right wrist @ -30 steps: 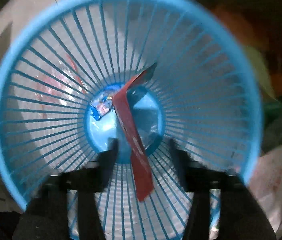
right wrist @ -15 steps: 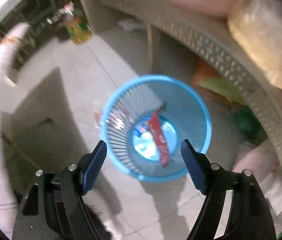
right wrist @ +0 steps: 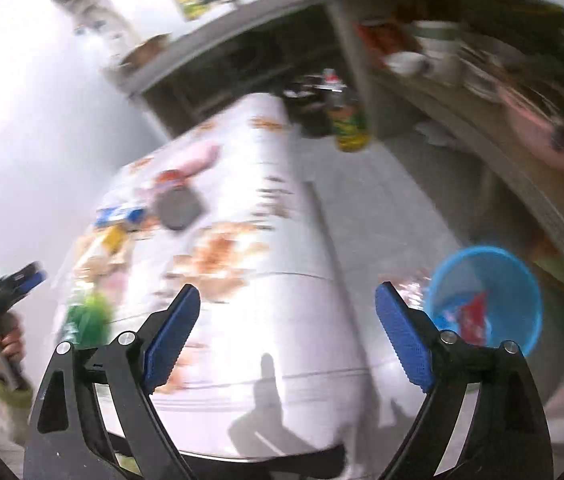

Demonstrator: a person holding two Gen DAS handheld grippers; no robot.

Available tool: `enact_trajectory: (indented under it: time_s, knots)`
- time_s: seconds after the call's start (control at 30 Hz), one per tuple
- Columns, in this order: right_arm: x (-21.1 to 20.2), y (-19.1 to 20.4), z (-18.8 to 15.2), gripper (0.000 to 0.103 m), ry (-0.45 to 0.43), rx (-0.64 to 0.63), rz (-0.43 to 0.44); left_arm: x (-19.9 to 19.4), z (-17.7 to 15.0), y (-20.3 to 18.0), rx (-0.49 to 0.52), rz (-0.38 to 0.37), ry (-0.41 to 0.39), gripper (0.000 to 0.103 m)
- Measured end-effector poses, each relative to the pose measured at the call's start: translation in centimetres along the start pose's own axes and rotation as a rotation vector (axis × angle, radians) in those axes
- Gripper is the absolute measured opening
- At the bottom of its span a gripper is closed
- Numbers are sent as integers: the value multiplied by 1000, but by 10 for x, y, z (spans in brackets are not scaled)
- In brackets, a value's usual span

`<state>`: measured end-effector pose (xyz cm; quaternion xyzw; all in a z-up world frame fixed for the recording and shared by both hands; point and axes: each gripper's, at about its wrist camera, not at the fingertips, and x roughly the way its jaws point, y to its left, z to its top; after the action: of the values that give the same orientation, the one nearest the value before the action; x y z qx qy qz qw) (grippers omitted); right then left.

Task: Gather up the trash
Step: 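Move the left tool back to the table toward the clear plastic container, then grasp the clear container rim with the left tool while the right tool grasps the clear packet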

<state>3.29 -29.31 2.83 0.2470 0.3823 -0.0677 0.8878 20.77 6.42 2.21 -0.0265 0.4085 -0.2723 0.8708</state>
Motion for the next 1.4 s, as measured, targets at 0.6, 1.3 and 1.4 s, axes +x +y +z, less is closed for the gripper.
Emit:
enact_trajectory:
  time_s: [0.6, 1.3, 1.4]
  knots:
    - [36, 76, 5, 86, 64, -70, 116, 18, 16, 34, -15, 143, 39, 86]
    - [19, 48, 8, 86, 31, -11, 101, 43, 21, 116, -80, 508, 138, 46]
    - [15, 25, 17, 86, 1, 18, 53, 59, 20, 119, -48, 530, 182, 30]
